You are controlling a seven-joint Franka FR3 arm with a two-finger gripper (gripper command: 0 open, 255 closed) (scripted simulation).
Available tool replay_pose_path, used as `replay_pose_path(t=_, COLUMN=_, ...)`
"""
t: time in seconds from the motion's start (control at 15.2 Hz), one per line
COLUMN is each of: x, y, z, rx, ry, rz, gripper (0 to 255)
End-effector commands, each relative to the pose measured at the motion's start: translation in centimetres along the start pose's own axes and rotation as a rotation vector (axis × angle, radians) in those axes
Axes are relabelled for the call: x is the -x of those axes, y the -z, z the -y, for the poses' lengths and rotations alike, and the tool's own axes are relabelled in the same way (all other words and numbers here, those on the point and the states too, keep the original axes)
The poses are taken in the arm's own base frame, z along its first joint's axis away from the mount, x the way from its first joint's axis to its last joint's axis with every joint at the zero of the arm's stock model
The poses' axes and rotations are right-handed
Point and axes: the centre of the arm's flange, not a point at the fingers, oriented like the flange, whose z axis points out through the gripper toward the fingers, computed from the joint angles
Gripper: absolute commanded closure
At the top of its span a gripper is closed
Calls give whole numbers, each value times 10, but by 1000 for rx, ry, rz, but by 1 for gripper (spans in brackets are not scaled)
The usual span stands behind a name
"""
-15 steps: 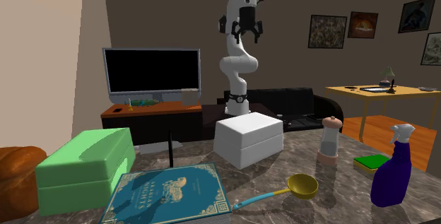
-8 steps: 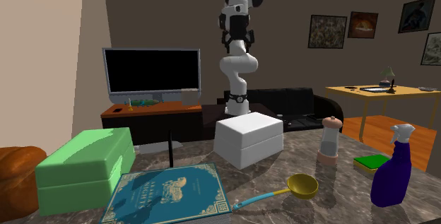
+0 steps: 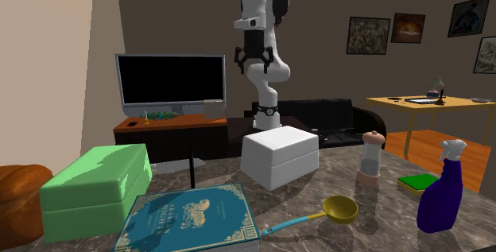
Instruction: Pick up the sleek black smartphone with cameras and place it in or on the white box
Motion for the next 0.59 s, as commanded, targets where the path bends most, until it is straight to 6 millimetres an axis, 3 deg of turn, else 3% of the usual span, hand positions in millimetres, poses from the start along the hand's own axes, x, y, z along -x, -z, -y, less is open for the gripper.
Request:
replay_pose_path(t=0.0, x=-17, y=-16, z=-20, rx=3, ry=5, rz=9, gripper=0)
replay_pose_path(t=0.53, x=-77, y=-71, z=-90, rx=10, ry=20, rz=46, gripper=0)
